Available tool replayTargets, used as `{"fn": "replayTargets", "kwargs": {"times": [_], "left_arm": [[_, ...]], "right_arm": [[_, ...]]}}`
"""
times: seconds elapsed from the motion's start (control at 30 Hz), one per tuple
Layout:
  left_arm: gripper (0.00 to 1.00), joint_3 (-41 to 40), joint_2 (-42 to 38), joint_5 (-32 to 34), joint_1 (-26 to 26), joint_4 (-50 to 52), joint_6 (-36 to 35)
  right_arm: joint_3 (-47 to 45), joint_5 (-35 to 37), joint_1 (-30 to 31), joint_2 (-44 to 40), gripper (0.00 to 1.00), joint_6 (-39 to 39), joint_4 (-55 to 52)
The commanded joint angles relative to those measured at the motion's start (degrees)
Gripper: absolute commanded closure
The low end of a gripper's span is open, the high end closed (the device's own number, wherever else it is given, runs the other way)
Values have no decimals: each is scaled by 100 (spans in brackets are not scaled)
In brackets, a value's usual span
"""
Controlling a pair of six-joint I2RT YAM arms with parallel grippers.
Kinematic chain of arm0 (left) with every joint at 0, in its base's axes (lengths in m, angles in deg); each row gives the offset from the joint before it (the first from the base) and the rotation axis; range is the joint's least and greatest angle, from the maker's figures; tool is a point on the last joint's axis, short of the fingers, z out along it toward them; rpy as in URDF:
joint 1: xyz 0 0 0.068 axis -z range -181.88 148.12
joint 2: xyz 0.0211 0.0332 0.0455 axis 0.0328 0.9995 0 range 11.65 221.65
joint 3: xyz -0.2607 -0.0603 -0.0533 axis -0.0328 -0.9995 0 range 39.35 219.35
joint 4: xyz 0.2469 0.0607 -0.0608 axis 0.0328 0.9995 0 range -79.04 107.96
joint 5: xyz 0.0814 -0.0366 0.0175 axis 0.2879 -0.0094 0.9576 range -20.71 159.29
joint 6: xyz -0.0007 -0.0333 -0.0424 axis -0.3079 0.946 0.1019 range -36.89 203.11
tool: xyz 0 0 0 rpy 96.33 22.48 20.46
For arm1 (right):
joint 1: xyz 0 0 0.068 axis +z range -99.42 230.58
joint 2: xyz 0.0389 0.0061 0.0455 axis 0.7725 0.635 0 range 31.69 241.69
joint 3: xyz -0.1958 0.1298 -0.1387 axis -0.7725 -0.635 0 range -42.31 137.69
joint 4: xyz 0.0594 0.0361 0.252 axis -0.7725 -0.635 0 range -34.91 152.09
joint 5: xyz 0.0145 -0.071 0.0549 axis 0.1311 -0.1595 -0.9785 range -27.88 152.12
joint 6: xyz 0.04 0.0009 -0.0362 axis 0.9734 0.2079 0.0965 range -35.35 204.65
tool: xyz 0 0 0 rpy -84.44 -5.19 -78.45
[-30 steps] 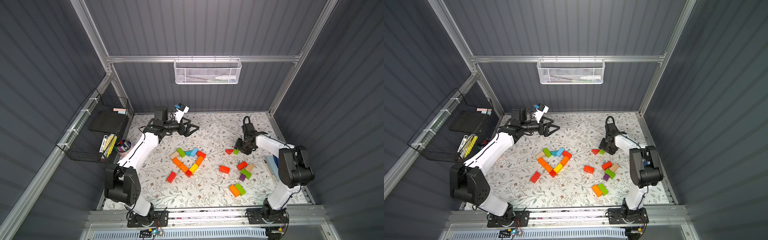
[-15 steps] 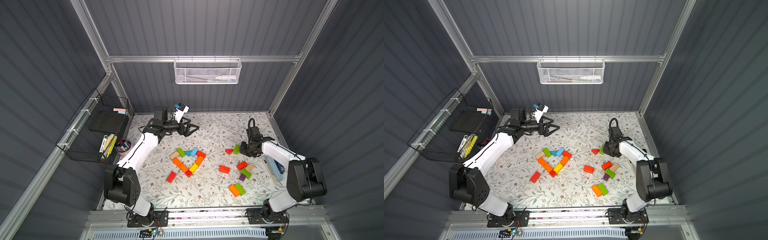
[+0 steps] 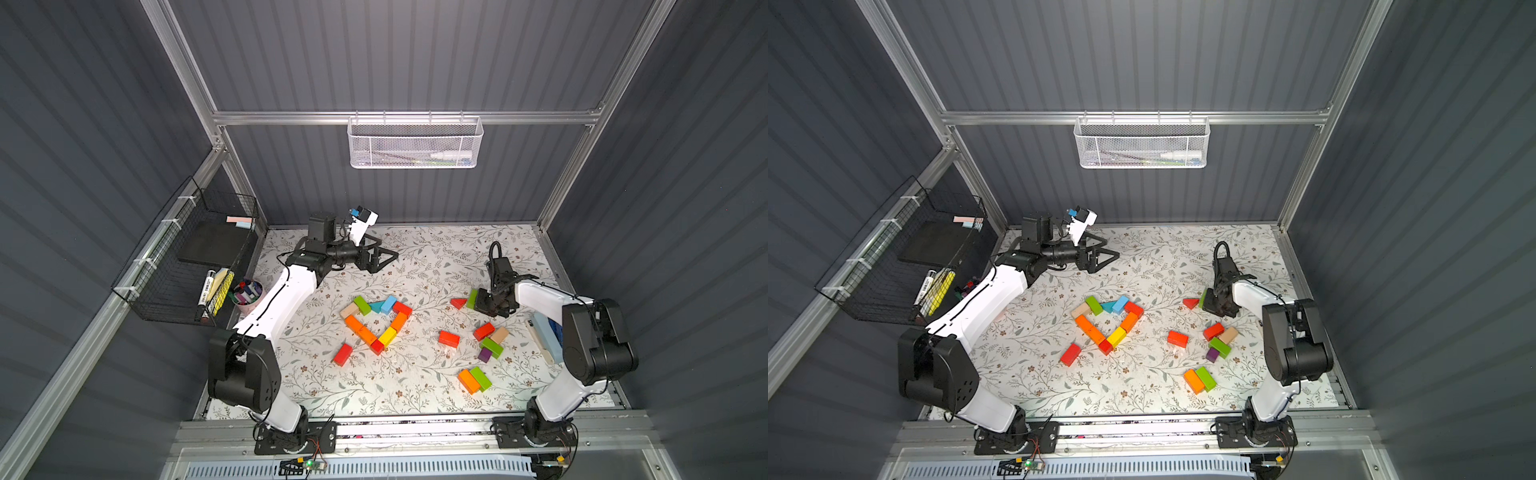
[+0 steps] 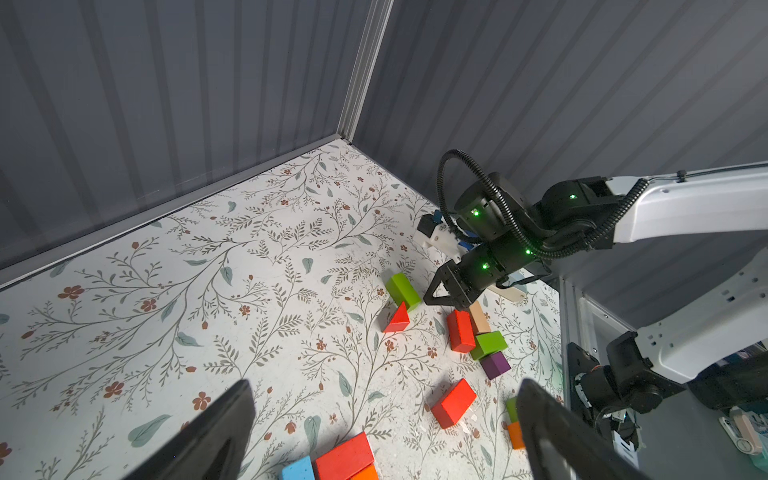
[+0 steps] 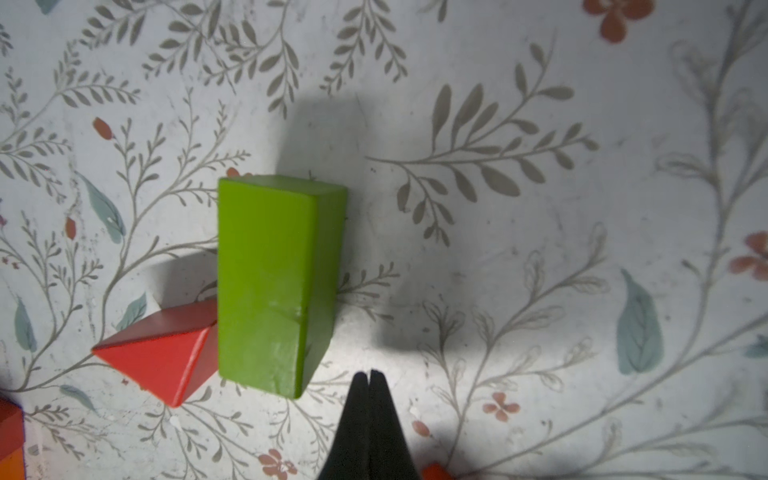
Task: Assemble a heart with building blocks
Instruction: Assemble the building block at the center of the board.
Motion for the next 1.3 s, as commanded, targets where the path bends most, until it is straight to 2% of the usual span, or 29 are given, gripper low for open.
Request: {"fn": "replayTargets", "kwargs": {"times": [0.0, 0.9, 1.1, 1.17, 1.27], "left_arm": [[1, 18, -115, 5, 41, 81, -111], [1, 27, -86, 43, 50, 107, -133], [1, 35, -113, 82, 55, 136, -152], [1, 38, -105, 89, 50, 146, -143], [1, 73, -75, 97, 50, 194, -171]], "right_arm": [[83, -108, -22, 144, 100, -24, 145], [181, -470, 39, 242, 100, -86, 312], [-42, -316, 130, -194, 99, -206, 36], [-221, -345, 224, -489, 96, -312, 1], [-456, -392, 558, -960, 83, -583, -181]]}}
